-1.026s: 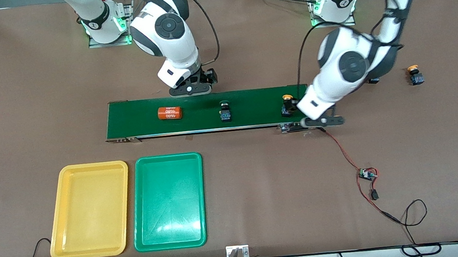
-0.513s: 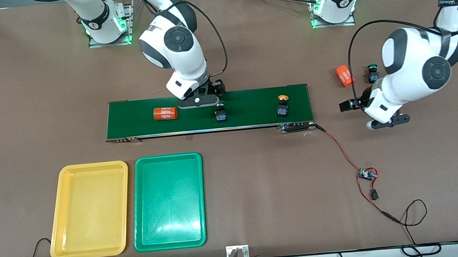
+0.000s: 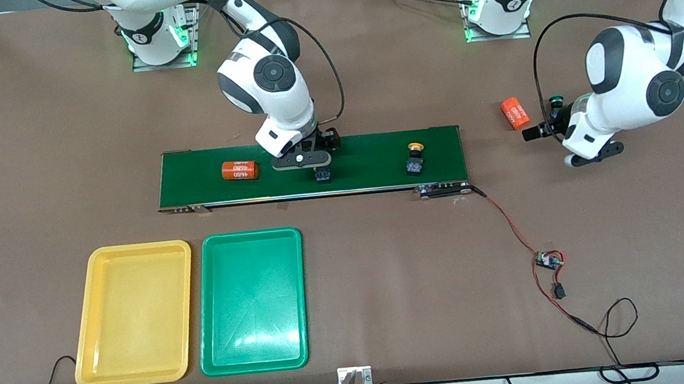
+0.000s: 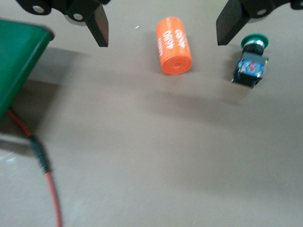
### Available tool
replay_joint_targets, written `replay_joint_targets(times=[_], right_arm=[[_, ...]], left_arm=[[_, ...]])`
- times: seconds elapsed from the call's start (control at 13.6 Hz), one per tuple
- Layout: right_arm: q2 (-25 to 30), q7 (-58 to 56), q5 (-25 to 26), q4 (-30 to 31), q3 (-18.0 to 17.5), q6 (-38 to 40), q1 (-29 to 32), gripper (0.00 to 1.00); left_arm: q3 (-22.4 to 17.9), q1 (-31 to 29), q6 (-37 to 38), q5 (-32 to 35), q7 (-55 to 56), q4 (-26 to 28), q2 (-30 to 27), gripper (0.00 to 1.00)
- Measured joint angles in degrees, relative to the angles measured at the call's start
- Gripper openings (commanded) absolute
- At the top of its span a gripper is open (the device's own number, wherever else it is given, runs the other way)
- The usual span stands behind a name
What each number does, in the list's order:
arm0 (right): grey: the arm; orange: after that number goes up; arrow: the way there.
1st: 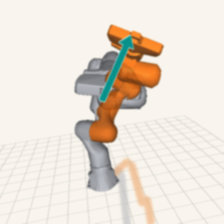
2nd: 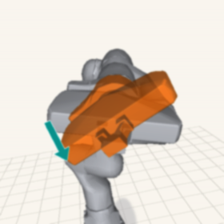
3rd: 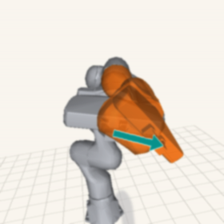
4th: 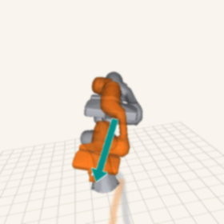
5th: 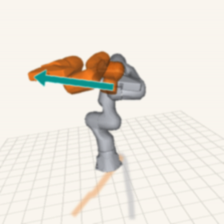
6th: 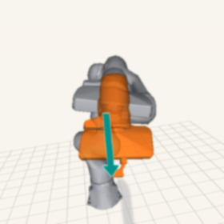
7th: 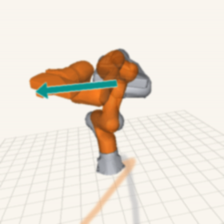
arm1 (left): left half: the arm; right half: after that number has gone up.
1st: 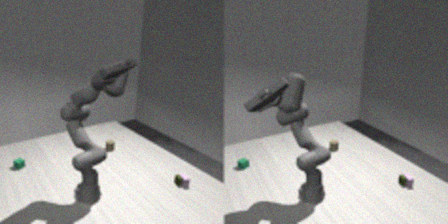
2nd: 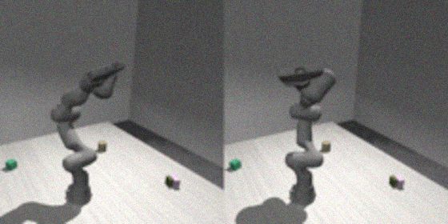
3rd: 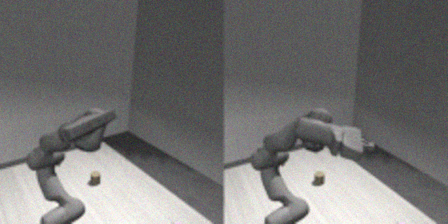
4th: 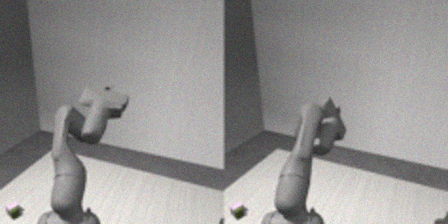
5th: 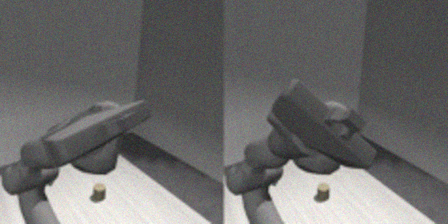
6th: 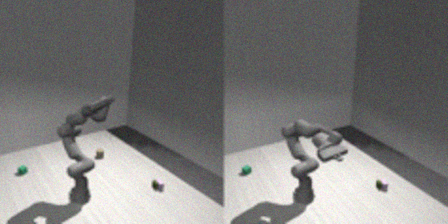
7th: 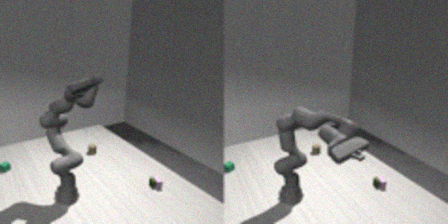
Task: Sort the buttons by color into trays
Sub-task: 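Grasp the green button with the right gripper while the left gripper grasps cylinder, then lower the button into the green tray while the left gripper places cylinder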
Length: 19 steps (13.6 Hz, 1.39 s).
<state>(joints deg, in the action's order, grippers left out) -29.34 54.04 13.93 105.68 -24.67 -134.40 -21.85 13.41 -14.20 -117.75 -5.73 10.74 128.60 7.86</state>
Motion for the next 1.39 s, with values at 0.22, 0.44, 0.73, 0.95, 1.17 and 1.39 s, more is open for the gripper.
replay_joint_targets(times=[0.22,0.44,0.73,0.95,1.17,1.39], right_arm=[[-0.8,0.1,1.1,0.0,0.4,0.0,-0.3,1.0],[-2.0,0.2,2.7,0.0,1.0,-0.3,-0.3,0.92],[-3.2,0.2,3.4,-0.1,1.5,-1.4,-0.3,0.51],[-3.2,0.2,3.5,-0.4,1.6,-1.6,-0.3,0.3],[-3.2,0.2,3.5,-2.7,2.3,-1.6,-0.3,0.23],[-3.1,0.2,3.5,-5.4,4.2,-1.6,-0.2,0.22]], left_arm=[[0.1,-0.3,-2.8,0.0,0.0,4.4,-0.8,1.0],[0.3,-0.3,-10.5,0.0,0.0,10.7,-0.8,1.0],[0.7,-0.3,-13.7,0.0,0.0,14.8,-0.8,1.0],[0.9,-0.3,-14.4,0.0,0.0,16.2,-0.8,1.0],[1.0,-0.2,-17.8,0.0,0.0,18.6,-0.5,0.99],[1.0,-0.2,-19.8,0.0,0.0,20.4,-0.1,0.81]])
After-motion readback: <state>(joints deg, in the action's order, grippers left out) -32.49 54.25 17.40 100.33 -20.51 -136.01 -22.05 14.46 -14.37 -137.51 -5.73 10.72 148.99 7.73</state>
